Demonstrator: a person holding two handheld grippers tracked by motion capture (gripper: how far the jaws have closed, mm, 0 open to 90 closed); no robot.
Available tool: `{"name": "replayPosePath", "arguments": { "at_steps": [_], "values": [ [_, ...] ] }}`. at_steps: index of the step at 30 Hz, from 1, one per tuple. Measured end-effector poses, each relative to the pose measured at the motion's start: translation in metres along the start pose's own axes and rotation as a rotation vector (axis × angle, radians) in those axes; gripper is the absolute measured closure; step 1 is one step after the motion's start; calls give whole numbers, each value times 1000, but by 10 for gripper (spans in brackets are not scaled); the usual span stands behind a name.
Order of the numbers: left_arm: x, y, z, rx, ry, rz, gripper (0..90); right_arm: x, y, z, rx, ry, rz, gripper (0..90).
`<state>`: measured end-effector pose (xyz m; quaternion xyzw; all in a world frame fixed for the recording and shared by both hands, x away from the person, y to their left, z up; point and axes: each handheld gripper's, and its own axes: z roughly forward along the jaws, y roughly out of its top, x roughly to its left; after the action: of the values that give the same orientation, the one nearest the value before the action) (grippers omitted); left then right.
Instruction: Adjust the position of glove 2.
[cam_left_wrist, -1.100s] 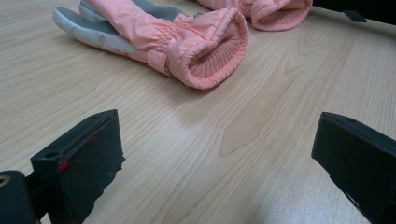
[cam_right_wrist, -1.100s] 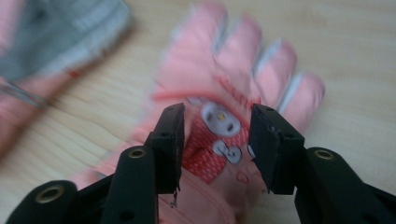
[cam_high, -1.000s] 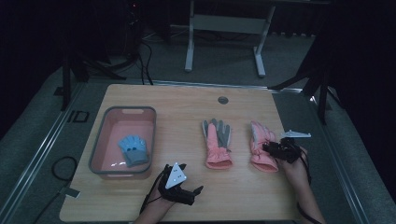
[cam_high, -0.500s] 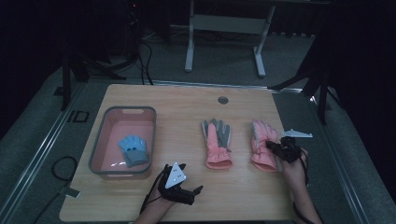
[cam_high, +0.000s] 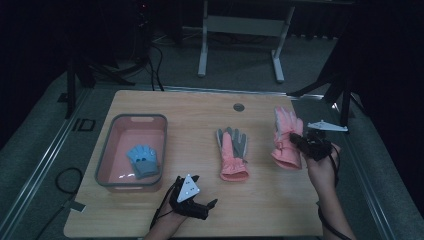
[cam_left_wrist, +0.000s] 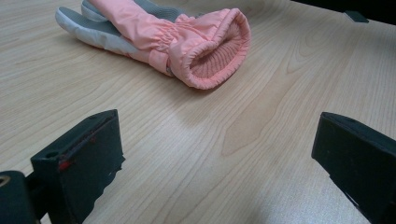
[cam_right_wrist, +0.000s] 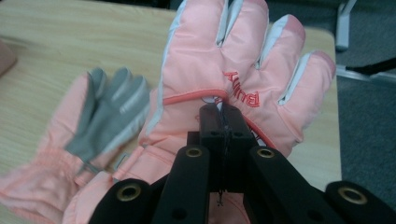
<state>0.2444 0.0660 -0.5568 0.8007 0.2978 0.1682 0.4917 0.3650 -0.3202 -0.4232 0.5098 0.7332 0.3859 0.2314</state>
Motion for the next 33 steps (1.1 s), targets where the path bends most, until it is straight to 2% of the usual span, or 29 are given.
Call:
{"name": "replayPosePath", "arguments": {
  "at_steps": [6, 8, 9, 10, 13, 18, 19, 20, 21, 22, 24, 28, 33],
  "values": [
    [0, 0, 0, 1, -1, -1, 21, 17, 19, -10, -24, 10, -1, 893],
    [0, 0, 0, -1, 1, 2, 21, 32, 30, -14, -34, 19, -21, 892],
    [0, 0, 0, -1, 1, 2, 21, 32, 30, -14, -34, 19, -21, 892],
    [0, 0, 0, -1, 1, 2, 21, 40, 34, -15, -43, 34, -23, 892],
    [0, 0, 0, 1, 1, 4, 22, 52, 38, -14, -42, 51, -25, 892],
    [-1, 0, 0, 0, 5, 6, 21, 77, 40, -6, -26, 79, -39, 892],
    [-1, 0, 0, 0, 5, 6, 22, 77, 40, -6, -26, 79, -39, 892],
    [-1, 0, 0, -1, 5, 7, 22, 82, 39, -3, -23, 84, -46, 892],
    [-1, 0, 0, -4, 5, 7, 21, 94, 39, 3, -14, 102, -56, 892],
    [-1, 0, 0, -4, 5, 7, 21, 94, 39, 3, -14, 102, -56, 892],
    [-1, 0, 0, -2, 2, 4, 21, 107, 37, 11, -1, 111, -63, 892],
    [-1, 0, 0, -1, 3, 8, 21, 121, 33, 22, 21, 126, -65, 892],
    [-1, 0, 0, -2, 1, 6, 22, 133, 25, 39, 61, 119, -92, 892]
  ]
}}
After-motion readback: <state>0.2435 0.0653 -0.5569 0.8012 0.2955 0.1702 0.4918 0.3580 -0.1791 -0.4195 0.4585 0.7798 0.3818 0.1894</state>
